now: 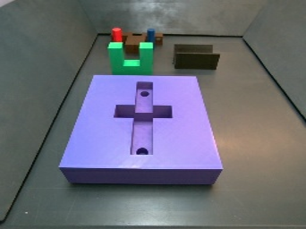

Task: Pick up the green object. Move up. Move to above the board. Insert the green object.
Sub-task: Pick up the green object.

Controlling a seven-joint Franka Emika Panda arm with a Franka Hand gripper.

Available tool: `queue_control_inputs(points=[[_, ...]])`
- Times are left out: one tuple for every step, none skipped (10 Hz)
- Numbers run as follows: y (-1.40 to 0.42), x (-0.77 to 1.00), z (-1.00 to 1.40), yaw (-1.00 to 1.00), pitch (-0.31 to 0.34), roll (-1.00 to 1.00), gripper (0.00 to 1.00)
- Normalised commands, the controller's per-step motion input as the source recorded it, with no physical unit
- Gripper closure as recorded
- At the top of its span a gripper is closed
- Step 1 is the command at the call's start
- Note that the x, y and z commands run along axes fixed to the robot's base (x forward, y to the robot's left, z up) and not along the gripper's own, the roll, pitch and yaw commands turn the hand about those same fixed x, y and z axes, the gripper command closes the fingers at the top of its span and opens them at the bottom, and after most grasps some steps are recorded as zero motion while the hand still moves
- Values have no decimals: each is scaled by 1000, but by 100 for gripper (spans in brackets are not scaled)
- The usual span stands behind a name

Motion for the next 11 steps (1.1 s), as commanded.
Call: queue_control_inputs(points=[[0, -40, -43, 0, -84, 0, 0], [-66, 0, -109, -49, -53, -29, 0], [-900, 6, -186, 46, 0, 176, 0], [-1000, 0, -134, 3, 0, 129, 0], [-1000, 0, -126, 0, -1, 59, 0], [-1000, 0, -194, 0, -13, 21, 0], [-1000, 0, -251, 34, -17, 3, 0], [-1000, 0, -346, 51, -31, 16, 0], [-1000, 0, -471, 63, -67, 44, 0], [-983, 0, -537, 60, -96, 51, 0], [-766, 69, -509, 31, -93, 136, 0]])
